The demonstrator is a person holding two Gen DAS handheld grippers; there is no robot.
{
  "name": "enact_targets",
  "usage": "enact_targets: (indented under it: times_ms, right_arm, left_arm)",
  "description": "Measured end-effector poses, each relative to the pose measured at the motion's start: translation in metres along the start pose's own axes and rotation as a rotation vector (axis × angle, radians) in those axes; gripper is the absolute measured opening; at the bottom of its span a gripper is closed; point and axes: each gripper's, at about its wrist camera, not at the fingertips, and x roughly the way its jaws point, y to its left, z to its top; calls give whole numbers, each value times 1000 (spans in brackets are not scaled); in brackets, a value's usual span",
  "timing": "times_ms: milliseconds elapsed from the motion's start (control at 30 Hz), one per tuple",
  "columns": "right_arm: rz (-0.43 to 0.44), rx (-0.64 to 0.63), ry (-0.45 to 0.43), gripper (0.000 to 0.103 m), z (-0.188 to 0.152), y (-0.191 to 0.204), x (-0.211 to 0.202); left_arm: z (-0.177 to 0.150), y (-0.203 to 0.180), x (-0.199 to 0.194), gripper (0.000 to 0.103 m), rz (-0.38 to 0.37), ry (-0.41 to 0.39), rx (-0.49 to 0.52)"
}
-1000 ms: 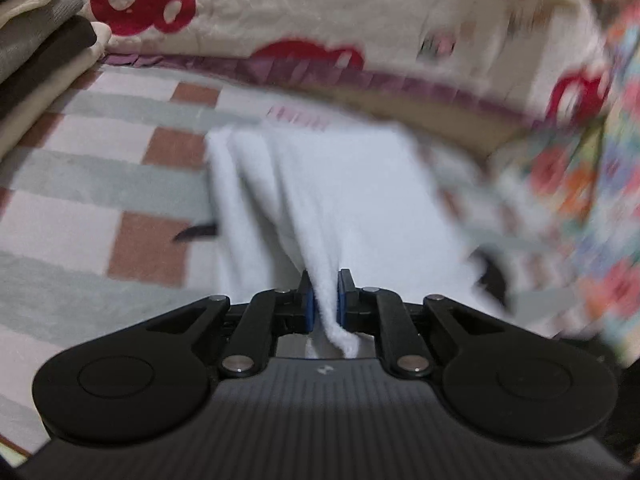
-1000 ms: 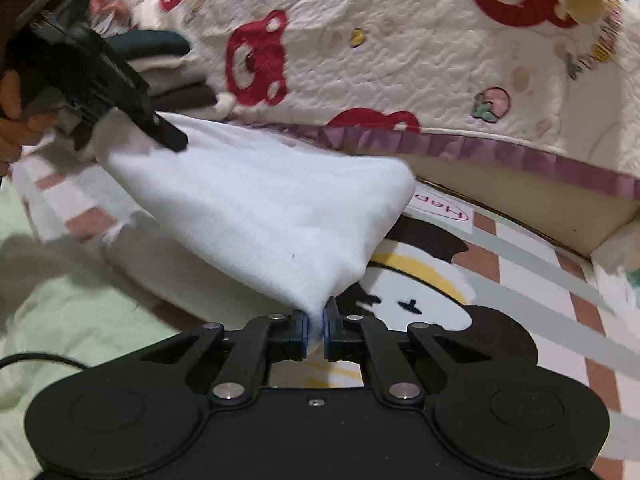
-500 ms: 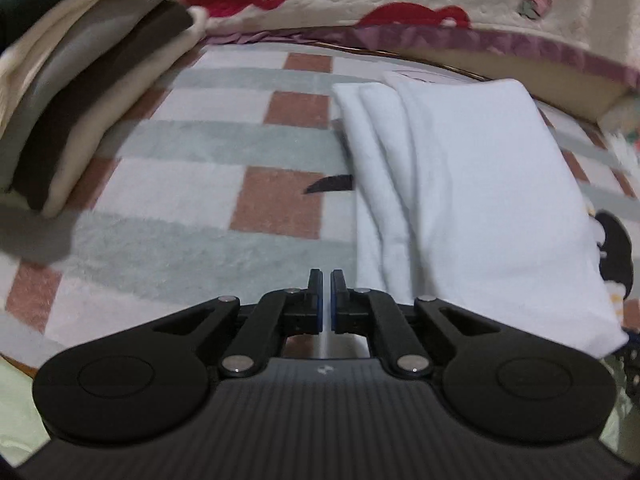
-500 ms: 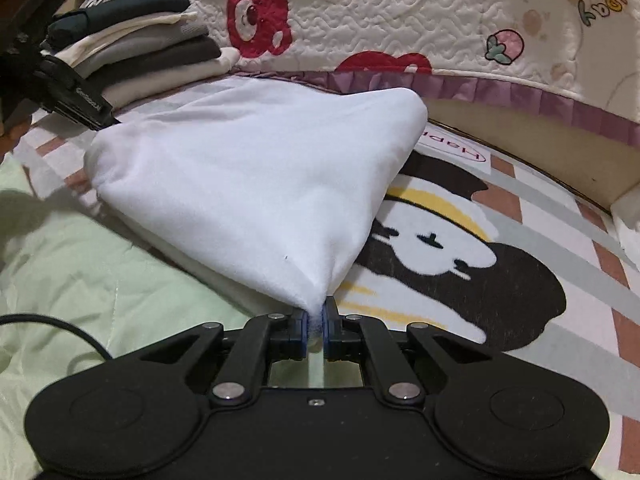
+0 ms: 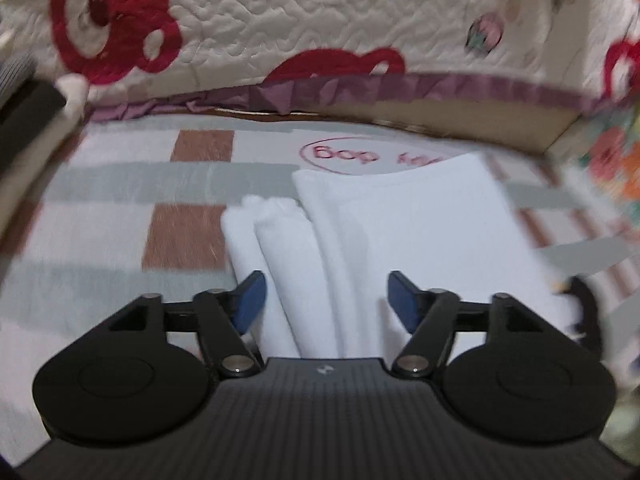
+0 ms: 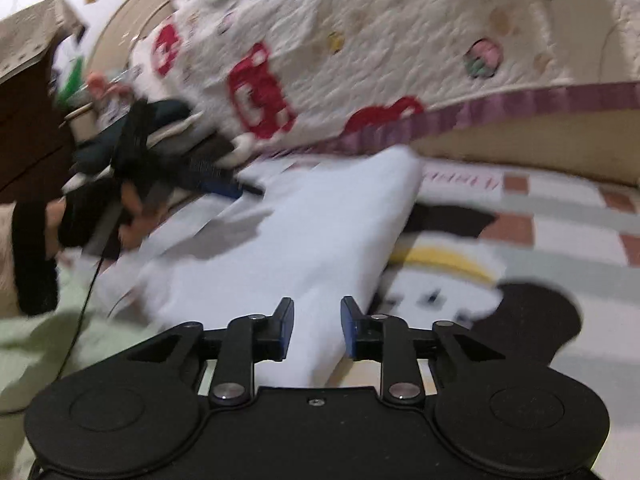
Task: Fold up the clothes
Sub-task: 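Open both grippers and release the folded shirt, then grasp the folded white shirt ends with both grippers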
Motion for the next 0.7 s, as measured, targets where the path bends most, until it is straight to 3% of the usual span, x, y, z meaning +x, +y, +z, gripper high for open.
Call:
enact_targets:
  times_ms: [67, 133, 333, 367, 533, 633, 700]
  right_arm:
    - [2, 12, -15, 31, 18, -12, 17]
    - [5, 15, -29, 37, 33, -22, 35]
    - [-7, -87, -24, 41, 64, -32, 89]
    - [-10, -106, -16, 41, 67, -31, 98]
    - [-58, -209, 52, 41, 71, -30, 149]
    - [-67, -194, 86, 41, 70, -41, 173]
    - [-59, -169, 94, 43, 73, -48, 181]
  left_arm:
    - [0, -5, 15, 71, 40, 5, 53]
    - [0, -6, 19, 17, 9, 5, 73]
    - [4, -27, -24, 14, 45, -154, 153]
    - [3, -23, -23, 14, 46, -153, 140]
    - [-8, 12, -2, 16, 33, -105, 13]
    - [-9, 35, -5, 21, 1, -133, -125]
    - [-8, 39, -8, 23, 17, -129, -148]
